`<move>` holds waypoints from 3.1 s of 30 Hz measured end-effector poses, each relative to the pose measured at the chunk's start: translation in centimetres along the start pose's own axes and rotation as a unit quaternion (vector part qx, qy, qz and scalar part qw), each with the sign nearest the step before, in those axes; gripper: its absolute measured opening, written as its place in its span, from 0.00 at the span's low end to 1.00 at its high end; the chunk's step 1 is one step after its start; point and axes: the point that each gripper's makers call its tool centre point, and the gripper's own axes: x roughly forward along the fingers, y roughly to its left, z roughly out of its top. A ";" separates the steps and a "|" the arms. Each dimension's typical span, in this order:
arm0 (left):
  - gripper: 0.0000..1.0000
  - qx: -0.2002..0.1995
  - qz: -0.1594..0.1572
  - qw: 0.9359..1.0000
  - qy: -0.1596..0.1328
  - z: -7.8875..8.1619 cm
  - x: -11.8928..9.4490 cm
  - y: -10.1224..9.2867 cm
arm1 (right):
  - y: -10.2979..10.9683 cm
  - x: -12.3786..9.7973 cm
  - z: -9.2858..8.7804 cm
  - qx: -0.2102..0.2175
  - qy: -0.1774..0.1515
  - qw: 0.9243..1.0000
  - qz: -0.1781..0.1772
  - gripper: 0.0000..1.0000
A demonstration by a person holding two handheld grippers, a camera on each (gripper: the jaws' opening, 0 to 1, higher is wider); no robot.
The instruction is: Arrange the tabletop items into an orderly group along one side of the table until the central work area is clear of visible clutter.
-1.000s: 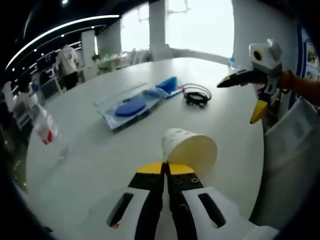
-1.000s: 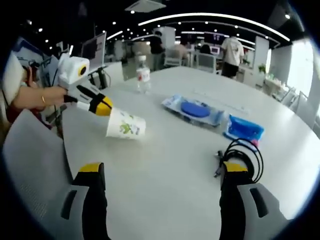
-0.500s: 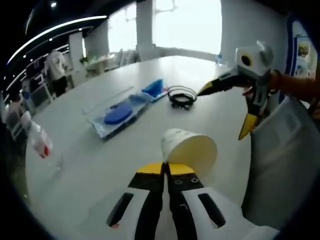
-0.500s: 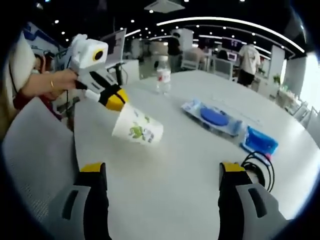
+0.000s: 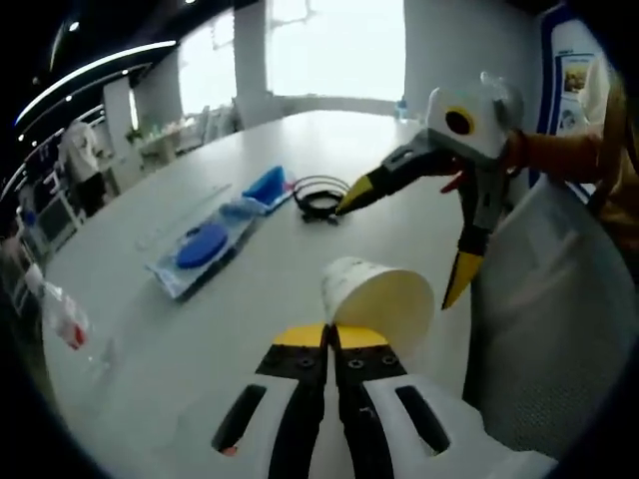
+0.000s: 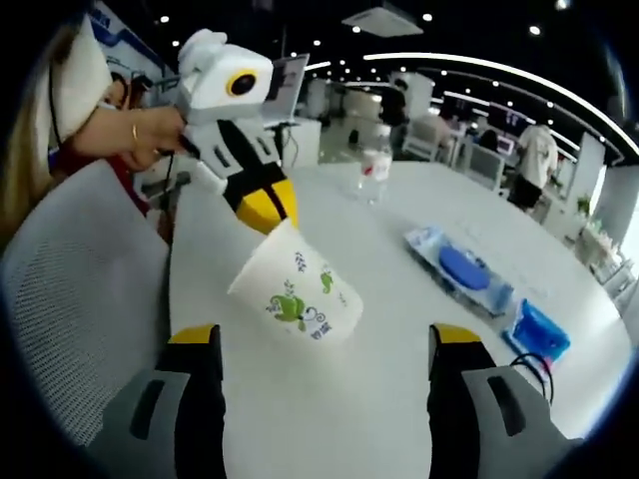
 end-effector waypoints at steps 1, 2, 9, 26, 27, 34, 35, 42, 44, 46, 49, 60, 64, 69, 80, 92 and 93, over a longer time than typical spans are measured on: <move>0.00 0.005 -0.003 1.000 0.001 0.0 0.0 -0.2 | 0.2 0.1 0.0 -0.004 0.001 1.000 0.003 0.82; 0.00 0.009 -0.005 1.000 0.004 0.0 0.1 -0.3 | 0.4 0.3 0.1 -0.014 0.000 1.000 0.008 0.81; 0.00 0.014 -0.020 1.000 0.002 0.5 0.2 -1.2 | 1.2 1.2 -0.1 -0.039 0.012 0.999 0.022 0.73; 0.00 0.014 -0.037 0.999 -0.013 1.4 0.2 -1.3 | 2.7 1.9 0.0 -0.081 0.018 0.995 0.052 0.42; 0.00 0.013 -0.037 0.999 -0.014 1.4 0.2 -1.2 | 2.7 1.9 0.0 -0.083 0.018 0.995 0.053 0.41; 0.00 0.012 -0.035 0.999 -0.015 1.7 0.2 -0.8 | 2.7 1.9 0.1 -0.084 0.015 0.995 0.051 0.38; 0.00 0.011 -0.034 0.999 -0.015 1.8 0.2 -0.7 | 2.6 1.9 0.2 -0.083 0.014 0.995 0.049 0.37; 0.00 0.008 -0.054 0.998 -0.023 2.7 0.1 -1.2 | 2.7 1.8 0.4 -0.077 0.010 0.996 0.048 0.38; 0.00 0.017 -0.056 0.998 -0.022 2.9 0.2 -1.3 | 2.7 1.8 0.3 -0.077 0.012 0.996 0.046 0.38; 0.00 0.014 -0.063 0.998 -0.025 3.1 0.2 -1.5 | 2.7 1.8 0.3 -0.076 0.013 0.996 0.047 0.39; 0.00 0.021 -0.069 0.997 -0.028 3.5 0.2 -1.8 | 2.7 1.8 0.5 -0.067 0.008 0.997 0.045 0.44; 0.00 0.023 -0.053 0.998 -0.030 3.8 0.3 -1.4 | 2.8 1.5 1.1 -0.053 -0.009 0.997 0.050 0.40; 0.00 0.011 -0.041 0.998 -0.036 4.0 0.2 -1.0 | 2.5 1.2 1.4 -0.041 -0.016 0.998 0.047 0.39; 0.14 -0.018 -0.019 0.998 -0.051 4.4 0.0 0.0 | 1.8 0.9 1.3 -0.008 -0.027 0.999 0.037 0.38; 0.37 -0.059 -0.005 0.995 -0.082 4.6 -0.5 0.6 | 0.2 0.3 1.6 0.040 -0.051 0.998 0.013 0.38; 0.57 -0.075 -0.008 0.991 -0.113 5.1 -0.9 0.0 | -1.1 -0.1 1.7 0.070 -0.061 0.996 -0.009 0.38; 0.57 -0.077 -0.009 0.991 -0.113 5.1 -0.8 -0.1 | -1.1 -0.1 1.9 0.073 -0.065 0.995 -0.007 0.38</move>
